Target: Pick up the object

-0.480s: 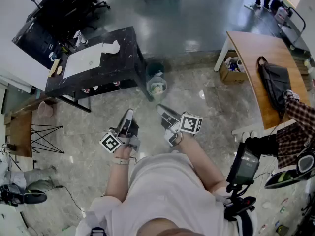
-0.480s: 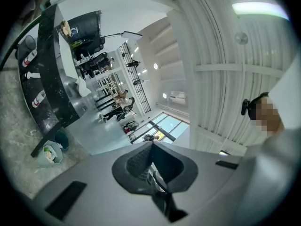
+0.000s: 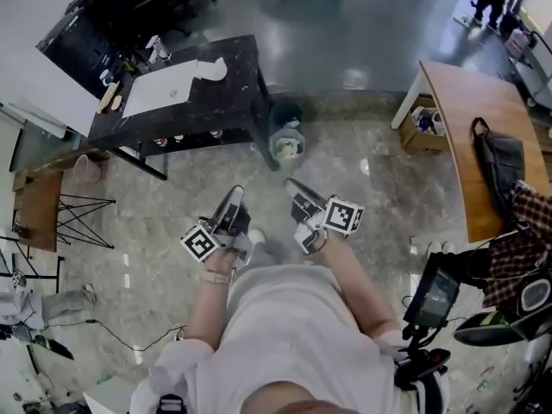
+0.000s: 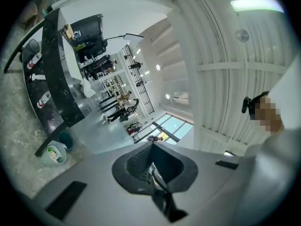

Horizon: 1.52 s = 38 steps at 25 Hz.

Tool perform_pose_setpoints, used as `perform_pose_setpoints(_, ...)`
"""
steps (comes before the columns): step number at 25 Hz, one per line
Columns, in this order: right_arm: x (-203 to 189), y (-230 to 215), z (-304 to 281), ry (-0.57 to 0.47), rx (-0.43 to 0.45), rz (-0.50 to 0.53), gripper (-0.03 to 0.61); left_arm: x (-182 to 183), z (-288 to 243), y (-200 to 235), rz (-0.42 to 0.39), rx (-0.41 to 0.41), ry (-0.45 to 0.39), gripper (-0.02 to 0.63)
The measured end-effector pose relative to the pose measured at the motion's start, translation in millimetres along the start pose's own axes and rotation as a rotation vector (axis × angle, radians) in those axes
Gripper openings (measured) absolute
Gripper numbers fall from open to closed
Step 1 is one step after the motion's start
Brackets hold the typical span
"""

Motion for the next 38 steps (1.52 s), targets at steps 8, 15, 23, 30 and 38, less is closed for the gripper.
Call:
perform_pose_setpoints(8, 15, -13, -34, -0.014, -0.031, 0.013, 0.054, 29, -17, 34, 0.034, -0.012, 0.009, 0.006)
perform_pose_setpoints(15, 40, -28, -88, -0.033, -0.073, 0.033, 0.054, 77, -48, 77, 0.08, -0.045, 0.043, 0.006)
perform_pose_setpoints(23, 62, -55, -181, -0.053, -0.114, 0.03, 0.054, 161, -73, 148, 0.122, -0.052, 0.058, 0.006)
perform_pose_setpoints(30, 77, -68, -259, -0.053, -0.152, 0.026, 0.054, 227, -85, 199, 0.156, -0.056, 0.073, 0.006)
perform_pose_setpoints(38, 81, -79, -348, -0.008, -0.163, 0.044, 0.055, 292, -69, 258, 0.183, -0.021, 0.042, 0.006)
Point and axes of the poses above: the fingertips, and each gripper's own axes: z backward along the fingers, y to its left, x out of its top, the point moved 8 cm from there along z, backward along the fingers, and after that the axes turned 3 degrees about y, right-handed, at the moved point
